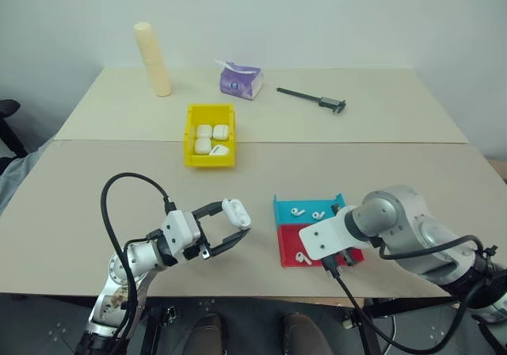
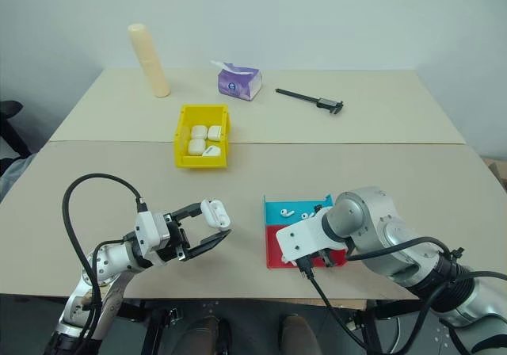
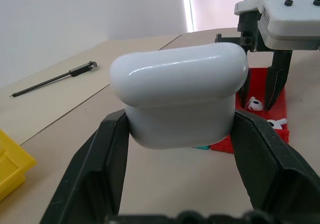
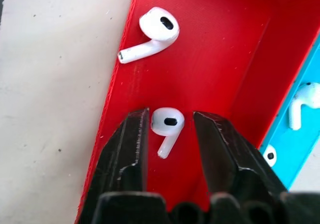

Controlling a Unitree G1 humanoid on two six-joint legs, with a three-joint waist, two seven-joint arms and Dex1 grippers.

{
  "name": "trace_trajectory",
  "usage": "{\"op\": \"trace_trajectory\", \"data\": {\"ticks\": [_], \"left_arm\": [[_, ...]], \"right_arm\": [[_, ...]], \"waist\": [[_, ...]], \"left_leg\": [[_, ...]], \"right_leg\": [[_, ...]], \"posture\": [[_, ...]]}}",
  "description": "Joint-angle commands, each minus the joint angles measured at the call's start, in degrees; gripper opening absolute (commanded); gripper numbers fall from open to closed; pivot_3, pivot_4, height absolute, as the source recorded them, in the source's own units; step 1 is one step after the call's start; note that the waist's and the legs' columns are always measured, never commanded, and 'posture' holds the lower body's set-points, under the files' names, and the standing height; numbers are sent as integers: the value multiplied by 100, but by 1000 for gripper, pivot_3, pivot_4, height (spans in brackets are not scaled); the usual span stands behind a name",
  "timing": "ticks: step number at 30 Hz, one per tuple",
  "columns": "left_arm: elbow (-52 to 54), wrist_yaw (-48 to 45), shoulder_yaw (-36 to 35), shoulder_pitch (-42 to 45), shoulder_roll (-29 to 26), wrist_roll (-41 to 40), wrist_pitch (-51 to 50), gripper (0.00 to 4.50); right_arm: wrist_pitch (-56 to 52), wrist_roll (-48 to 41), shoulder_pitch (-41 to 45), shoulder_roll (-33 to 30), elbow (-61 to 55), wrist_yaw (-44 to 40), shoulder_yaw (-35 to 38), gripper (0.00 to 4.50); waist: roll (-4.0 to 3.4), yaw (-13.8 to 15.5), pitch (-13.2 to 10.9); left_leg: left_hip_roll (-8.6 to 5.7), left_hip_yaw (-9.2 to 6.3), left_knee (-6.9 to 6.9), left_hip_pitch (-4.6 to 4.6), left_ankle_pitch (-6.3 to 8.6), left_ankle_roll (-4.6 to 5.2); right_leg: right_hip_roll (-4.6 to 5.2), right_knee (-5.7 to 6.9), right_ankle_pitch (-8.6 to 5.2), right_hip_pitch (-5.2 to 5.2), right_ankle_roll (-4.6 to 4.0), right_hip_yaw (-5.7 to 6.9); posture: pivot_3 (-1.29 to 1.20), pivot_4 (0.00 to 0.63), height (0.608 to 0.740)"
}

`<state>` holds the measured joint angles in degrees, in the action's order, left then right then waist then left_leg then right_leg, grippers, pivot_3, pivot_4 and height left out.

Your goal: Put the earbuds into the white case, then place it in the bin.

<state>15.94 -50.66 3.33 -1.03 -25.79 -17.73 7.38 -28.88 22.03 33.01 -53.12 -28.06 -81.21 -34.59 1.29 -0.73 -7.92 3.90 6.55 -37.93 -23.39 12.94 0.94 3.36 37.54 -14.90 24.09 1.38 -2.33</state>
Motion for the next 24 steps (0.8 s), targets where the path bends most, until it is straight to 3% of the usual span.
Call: {"op": "trace_trajectory", "data": {"ticks": [1, 15, 20, 24], "left_arm": [[240, 42, -6, -31, -62, -17, 49, 2767], [236, 112, 48, -40, -78, 50, 91, 2767], [225, 103, 57, -47, -82, 66, 114, 2767], [252, 102, 56, -73, -92, 54, 98, 2767]], "right_arm": [[82, 106, -3, -3, -36, -12, 72, 1822], [261, 241, -102, -37, -24, -65, 85, 1822], [308, 274, -157, -23, -21, -58, 98, 665], [309, 319, -178, -15, -24, -37, 100, 665]], "waist": [[0, 1, 0], [0, 1, 0], [0, -1, 0], [1, 0, 0]], "left_leg": [[0, 0, 0, 0, 0, 0], [0, 0, 0, 1, 0, 0], [0, 1, 1, 4, 0, 0], [0, 1, 1, 5, 0, 0]], "right_leg": [[0, 0, 0, 0, 0, 0], [0, -1, 0, -1, 0, 0], [0, -1, 0, -3, -1, 0], [0, -1, 0, -4, -1, 1]], "posture": [[0, 150, 740], [0, 150, 740], [0, 150, 740], [0, 150, 740]]}}
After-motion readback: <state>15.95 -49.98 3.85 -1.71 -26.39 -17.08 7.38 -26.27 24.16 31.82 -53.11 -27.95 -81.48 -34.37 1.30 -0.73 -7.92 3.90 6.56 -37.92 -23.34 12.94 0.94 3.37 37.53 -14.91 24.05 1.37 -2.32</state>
